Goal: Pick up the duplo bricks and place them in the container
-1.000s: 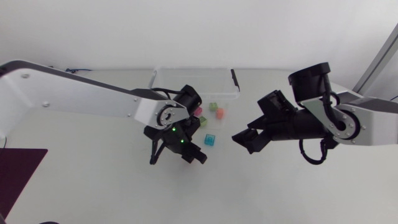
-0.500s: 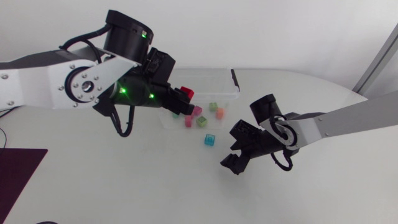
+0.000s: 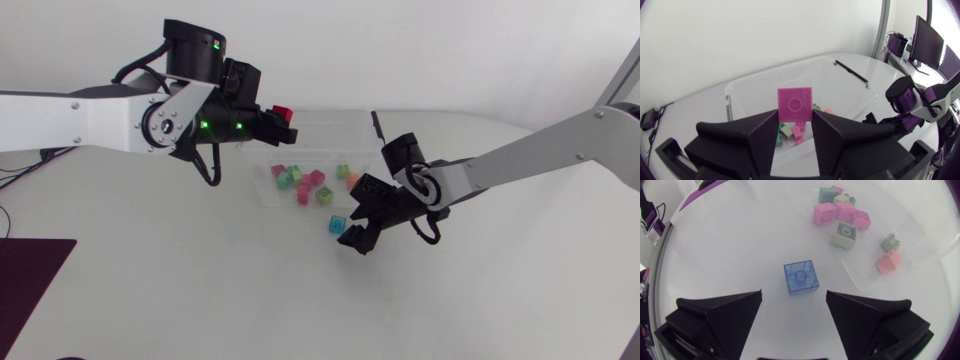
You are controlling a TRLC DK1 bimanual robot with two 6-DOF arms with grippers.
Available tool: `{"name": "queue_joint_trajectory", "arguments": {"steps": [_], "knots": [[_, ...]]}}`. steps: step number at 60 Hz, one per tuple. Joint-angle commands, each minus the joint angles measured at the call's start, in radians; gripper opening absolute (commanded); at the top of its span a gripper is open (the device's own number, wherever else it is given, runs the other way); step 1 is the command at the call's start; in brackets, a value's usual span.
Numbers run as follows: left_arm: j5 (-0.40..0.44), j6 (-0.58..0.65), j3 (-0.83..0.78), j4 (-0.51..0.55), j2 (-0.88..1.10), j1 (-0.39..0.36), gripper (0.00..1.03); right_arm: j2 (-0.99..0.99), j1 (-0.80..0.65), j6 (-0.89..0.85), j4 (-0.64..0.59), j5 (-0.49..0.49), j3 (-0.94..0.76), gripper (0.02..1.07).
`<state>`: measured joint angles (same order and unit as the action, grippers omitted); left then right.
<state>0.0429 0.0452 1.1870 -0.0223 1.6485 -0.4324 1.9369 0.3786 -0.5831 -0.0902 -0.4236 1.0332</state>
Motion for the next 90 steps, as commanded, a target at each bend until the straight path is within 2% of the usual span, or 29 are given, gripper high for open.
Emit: {"name": "queue_joint_trajectory", "arguments": {"steps": [1, 10, 13, 15, 17, 20, 27, 29, 37, 40, 54, 68, 77, 90], "knots": [[-0.005, -0.01, 0.06, -0.021, 0.059, 0.012, 0.33, 0.042, 0.006, -0.04, -0.023, -0.014, 0.036, 0.95], [-0.006, -0.015, 0.089, -0.054, 0.112, 0.018, 0.33, 0.073, 0.008, -0.044, -0.023, -0.03, 0.071, 0.95], [-0.015, -0.016, 0.108, -0.064, 0.135, 0.021, 0.39, 0.086, 0.013, -0.044, -0.023, -0.033, 0.08, 0.94], [-0.017, -0.016, 0.12, -0.061, 0.151, 0.023, 0.44, 0.096, 0.016, -0.047, -0.023, -0.035, 0.084, 0.91], [-0.018, -0.016, 0.137, -0.056, 0.175, 0.026, 0.6, 0.105, 0.017, -0.047, -0.023, -0.04, 0.087, 0.87], [-0.026, -0.016, 0.149, -0.056, 0.192, 0.026, 0.74, 0.112, 0.019, -0.047, -0.022, -0.041, 0.087, 0.83], [-0.029, -0.019, 0.175, -0.05, 0.217, 0.023, 0.92, 0.126, 0.026, -0.052, -0.014, -0.05, 0.074, 0.66], [-0.029, -0.019, 0.18, -0.05, 0.22, 0.021, 0.93, 0.126, 0.029, -0.052, -0.009, -0.052, 0.071, 0.61], [-0.029, -0.022, 0.177, -0.05, 0.208, 0.026, 0.94, 0.1, 0.04, -0.043, 0.017, -0.053, 0.03, 0.34], [-0.029, -0.022, 0.164, -0.05, 0.18, 0.026, 0.95, 0.07, 0.039, -0.038, 0.015, -0.053, 0.018, 0.28], [-0.029, -0.022, 0.103, -0.014, 0.004, 0.043, 0.98, -0.147, 0.039, 0.002, -0.049, -0.047, -0.021, 0.28], [-0.031, 0.008, -0.072, -0.011, -0.236, 0.067, 0.98, -0.366, 0.04, 0.083, -0.138, -0.009, 0.039, 0.28], [-0.031, 0.027, -0.182, -0.005, -0.346, 0.098, 0.98, -0.375, 0.034, 0.155, -0.131, 0.042, 0.131, 0.28], [-0.031, 0.056, -0.311, 0.004, -0.5, 0.161, 0.98, -0.276, 0.022, 0.22, -0.109, 0.108, 0.298, 0.28]]}}
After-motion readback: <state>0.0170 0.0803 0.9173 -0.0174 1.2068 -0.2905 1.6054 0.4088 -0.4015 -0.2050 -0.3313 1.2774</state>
